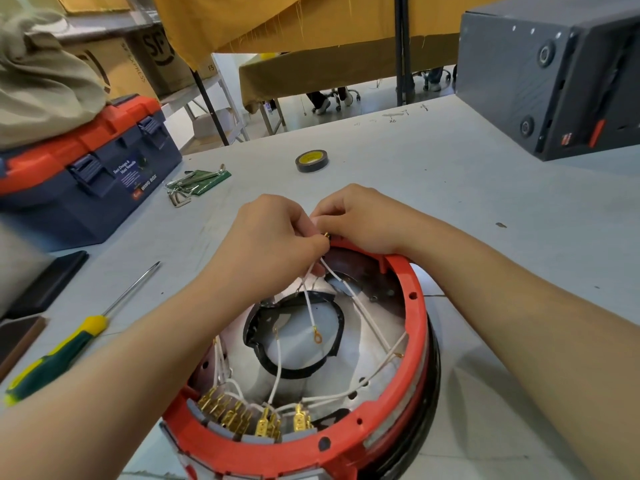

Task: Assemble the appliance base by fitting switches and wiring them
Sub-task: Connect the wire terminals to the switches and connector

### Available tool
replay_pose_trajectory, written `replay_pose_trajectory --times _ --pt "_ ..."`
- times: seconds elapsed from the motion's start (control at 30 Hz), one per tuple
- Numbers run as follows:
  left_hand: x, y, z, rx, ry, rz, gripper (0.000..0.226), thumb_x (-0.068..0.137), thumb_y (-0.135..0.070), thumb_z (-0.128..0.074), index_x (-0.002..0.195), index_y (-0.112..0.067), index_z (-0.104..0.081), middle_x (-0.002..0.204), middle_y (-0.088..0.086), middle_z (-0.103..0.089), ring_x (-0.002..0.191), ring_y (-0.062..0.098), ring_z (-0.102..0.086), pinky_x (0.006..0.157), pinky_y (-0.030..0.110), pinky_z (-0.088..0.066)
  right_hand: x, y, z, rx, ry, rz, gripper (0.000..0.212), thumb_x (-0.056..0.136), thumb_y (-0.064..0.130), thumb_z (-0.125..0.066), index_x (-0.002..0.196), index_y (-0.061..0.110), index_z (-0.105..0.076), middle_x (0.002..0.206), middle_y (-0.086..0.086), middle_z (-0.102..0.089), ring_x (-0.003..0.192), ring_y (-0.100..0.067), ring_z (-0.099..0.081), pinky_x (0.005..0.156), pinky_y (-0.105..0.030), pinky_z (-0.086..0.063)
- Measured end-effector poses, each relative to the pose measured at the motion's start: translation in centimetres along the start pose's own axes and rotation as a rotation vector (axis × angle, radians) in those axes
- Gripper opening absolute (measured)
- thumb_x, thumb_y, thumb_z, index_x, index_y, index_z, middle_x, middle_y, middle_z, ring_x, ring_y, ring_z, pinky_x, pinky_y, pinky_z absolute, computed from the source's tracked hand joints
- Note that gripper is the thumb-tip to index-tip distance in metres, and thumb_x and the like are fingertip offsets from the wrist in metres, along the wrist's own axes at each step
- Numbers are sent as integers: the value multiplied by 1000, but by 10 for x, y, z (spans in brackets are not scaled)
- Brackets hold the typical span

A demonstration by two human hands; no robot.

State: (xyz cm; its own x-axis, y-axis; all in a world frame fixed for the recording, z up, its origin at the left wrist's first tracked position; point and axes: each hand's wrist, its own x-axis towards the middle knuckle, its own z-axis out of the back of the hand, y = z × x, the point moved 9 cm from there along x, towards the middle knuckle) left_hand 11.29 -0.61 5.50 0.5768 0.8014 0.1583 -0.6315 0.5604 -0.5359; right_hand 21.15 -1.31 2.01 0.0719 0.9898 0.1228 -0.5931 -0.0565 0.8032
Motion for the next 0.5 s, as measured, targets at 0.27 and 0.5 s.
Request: replay_pose_trajectory --times 0.27,0.5 --pt "-4 7 -1 106 35 12 24 76 -8 -63 54 -18 -62 46 -9 -64 43 -3 -57 41 9 -39 2 -2 0 -27 -8 4 20 93 30 -56 96 21 -73 96 1 -70 93 -16 -62 84 -30 -48" --pt "-3 18 -6 80 26 53 22 76 -9 -64 54 -14 -61 43 -2 -63 35 5 -53 38 10 -39 3 -3 -1 -28 -6 4 19 94 31 -55 96 23 -72 96 0 -69 91 -16 -61 80 -26 -47"
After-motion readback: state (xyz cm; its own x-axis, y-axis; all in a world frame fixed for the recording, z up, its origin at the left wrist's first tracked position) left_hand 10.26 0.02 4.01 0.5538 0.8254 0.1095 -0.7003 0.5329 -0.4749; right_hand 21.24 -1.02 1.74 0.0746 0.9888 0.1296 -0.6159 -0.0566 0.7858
